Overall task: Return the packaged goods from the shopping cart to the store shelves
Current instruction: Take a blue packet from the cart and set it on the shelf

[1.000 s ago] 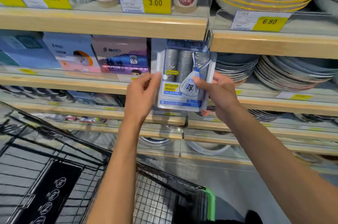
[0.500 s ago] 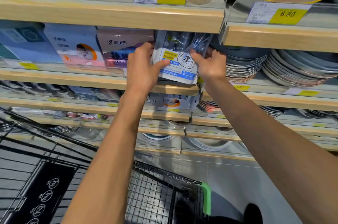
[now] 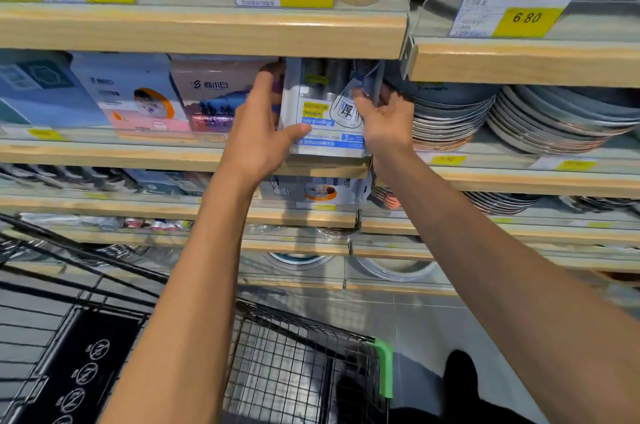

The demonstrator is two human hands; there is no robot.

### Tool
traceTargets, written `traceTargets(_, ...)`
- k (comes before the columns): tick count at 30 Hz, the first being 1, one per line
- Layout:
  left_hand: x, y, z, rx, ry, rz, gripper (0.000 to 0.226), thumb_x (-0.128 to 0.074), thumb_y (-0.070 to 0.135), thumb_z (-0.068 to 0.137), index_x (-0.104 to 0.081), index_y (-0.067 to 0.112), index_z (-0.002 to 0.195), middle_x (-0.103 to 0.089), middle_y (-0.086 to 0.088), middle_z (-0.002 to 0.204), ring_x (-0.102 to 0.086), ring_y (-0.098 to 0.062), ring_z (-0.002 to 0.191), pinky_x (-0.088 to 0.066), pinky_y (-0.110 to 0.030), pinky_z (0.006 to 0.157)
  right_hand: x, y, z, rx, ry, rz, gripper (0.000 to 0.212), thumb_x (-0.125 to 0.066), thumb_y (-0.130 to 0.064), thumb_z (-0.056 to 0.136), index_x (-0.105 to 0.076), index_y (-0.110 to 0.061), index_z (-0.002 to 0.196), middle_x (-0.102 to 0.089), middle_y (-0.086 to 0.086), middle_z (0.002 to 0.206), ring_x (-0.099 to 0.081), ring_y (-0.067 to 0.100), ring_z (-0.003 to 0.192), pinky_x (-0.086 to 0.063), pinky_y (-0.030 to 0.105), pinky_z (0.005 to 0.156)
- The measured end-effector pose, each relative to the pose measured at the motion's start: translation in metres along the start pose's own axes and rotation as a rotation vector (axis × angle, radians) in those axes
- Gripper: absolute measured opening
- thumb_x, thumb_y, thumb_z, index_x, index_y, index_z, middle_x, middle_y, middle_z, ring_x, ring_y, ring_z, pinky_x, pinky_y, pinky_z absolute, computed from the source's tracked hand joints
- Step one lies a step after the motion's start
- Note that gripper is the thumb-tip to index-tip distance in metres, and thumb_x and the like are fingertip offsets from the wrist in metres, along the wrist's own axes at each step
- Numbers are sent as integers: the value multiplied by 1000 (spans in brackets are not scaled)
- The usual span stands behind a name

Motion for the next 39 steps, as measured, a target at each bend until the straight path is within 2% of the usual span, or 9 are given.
traceTargets(4,5,0,7,11,98,-82,47,-77,8,82,-43,10,115,-63,-3,114,-67,-11,98,-59,-36,84,-7,-20,5,33,2,-88,48,-72,-30,89,-58,-10,130,-66,7,124,-59,24,120,-44,40,108)
traceTargets(7,4,-8,19,113,185,17,42,-78,21,83,-40,17,99,-58,-9,102,-58,-18,89,-53,-40,78,-10,-27,14,-16,2,-307,49,-53,-24,100,-41,-3,142,-47,14,145,-46,31,133,-38,37,110)
traceTargets(11,-4,-16,15,127,282,209,40,-79,24,82,-48,9,103,-56,-7,94,-56,-27,91,-49,-43,81,0,-31,3,170,76,-451,48,-61,-40,93,-59,-4,125,-65,15,121,-57,31,117,-44,38,101)
traceTargets(14,-6,-12,5,76,397,295,44,-80,24,80,-49,9,108,-64,-9,92,-60,-29,88,-48,-40,80,5,-17,-17,273,82,-612,29,-64,-23,94,-59,-1,113,-63,15,111,-55,30,108,-39,31,83)
traceTargets(20,-10,-19,-15,31,495,286,55,-85,29,72,-54,15,115,-71,3,107,-67,-18,95,-50,-33,81,24,5,-37,367,111,-724,43,-66,-22,93,-55,-11,133,-70,7,116,-64,25,107,-53,40,90)
traceTargets(24,-9,-21,-4,57,470,307,52,-87,29,70,-52,16,105,-70,4,99,-66,-19,88,-50,-34,76,23,-2,-20,324,146,-689,19,-73,-24,88,-65,-12,100,-70,-1,84,-66,17,80,-56,42,74)
traceTargets(29,-13,-10,5,68,408,615,45,-77,38,81,-55,13,111,-65,-7,109,-64,-31,97,-41,-38,73,13,3,-5,263,124,-815,27,-69,-25,91,-64,-4,107,-71,13,99,-66,30,96,-43,29,71)
traceTargets(32,-15,-14,3,14,381,700,33,-69,47,85,-62,18,98,-65,-2,100,-65,-27,86,-38,-34,66,11,5,-7,291,85,-857,35,-68,-38,91,-63,-8,109,-73,8,98,-68,28,95,-55,35,77)
traceTargets(39,-4,-30,-4,34,458,375,22,-76,37,82,-63,23,92,-66,9,90,-64,-12,80,-53,-36,74,13,3,-3,249,49,-852,41,-70,-40,90,-61,-7,114,-71,9,103,-66,28,98,-50,36,74)
Point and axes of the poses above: each hand's wrist, its own z-axis towards the middle knuckle, its own x-axis out of the back of the hand, y = z × x, the point moved 9 cm from there along z, towards the middle knuckle
